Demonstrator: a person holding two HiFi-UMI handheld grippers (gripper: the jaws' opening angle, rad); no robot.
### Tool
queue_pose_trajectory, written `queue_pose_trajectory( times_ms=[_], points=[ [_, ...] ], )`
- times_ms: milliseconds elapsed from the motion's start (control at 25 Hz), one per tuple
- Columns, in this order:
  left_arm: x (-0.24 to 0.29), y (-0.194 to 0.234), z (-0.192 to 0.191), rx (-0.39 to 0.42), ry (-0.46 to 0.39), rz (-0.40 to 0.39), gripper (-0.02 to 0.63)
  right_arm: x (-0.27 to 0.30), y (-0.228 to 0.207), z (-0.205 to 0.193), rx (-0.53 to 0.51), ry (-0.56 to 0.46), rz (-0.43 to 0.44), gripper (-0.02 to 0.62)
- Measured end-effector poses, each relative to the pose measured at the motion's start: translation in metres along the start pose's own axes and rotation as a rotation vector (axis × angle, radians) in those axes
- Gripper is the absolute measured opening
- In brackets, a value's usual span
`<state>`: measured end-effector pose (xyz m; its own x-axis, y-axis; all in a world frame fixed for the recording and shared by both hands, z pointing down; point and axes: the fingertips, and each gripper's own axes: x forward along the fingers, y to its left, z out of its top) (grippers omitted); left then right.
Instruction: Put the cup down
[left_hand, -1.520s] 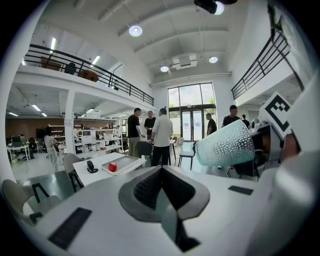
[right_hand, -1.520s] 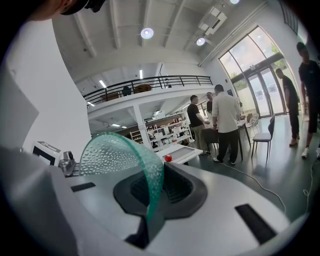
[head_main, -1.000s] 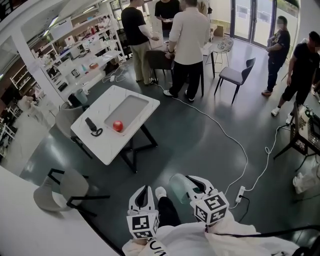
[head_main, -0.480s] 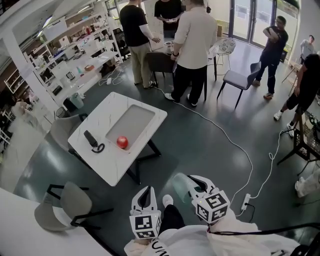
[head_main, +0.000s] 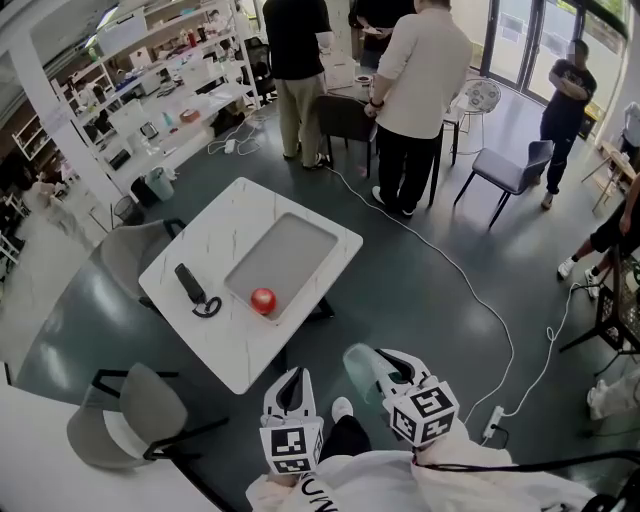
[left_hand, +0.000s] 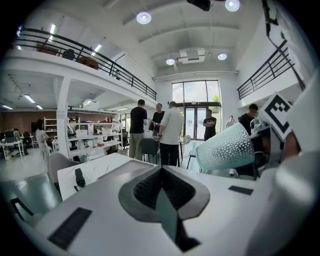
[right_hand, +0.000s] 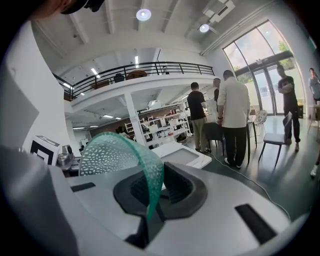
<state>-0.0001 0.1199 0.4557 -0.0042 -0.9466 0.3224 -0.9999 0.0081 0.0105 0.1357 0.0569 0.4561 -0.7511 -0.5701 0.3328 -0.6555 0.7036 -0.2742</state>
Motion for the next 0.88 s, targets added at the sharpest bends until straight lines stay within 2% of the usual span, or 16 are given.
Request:
queue_pose_trajectory(
  times_ms=[480,880],
  points=[
    [0.089,0.054,0.032,0.014,0.024,-0.055,0.008,0.099,-0.023,0.039,0.029,0.011,-0.028,0.018],
    [0.123,0.083,0.041,0.0,0.036,-0.071,0.008,0.14,-0.025,0.056,0.028,0.029,-0.038,0.018]
  ],
)
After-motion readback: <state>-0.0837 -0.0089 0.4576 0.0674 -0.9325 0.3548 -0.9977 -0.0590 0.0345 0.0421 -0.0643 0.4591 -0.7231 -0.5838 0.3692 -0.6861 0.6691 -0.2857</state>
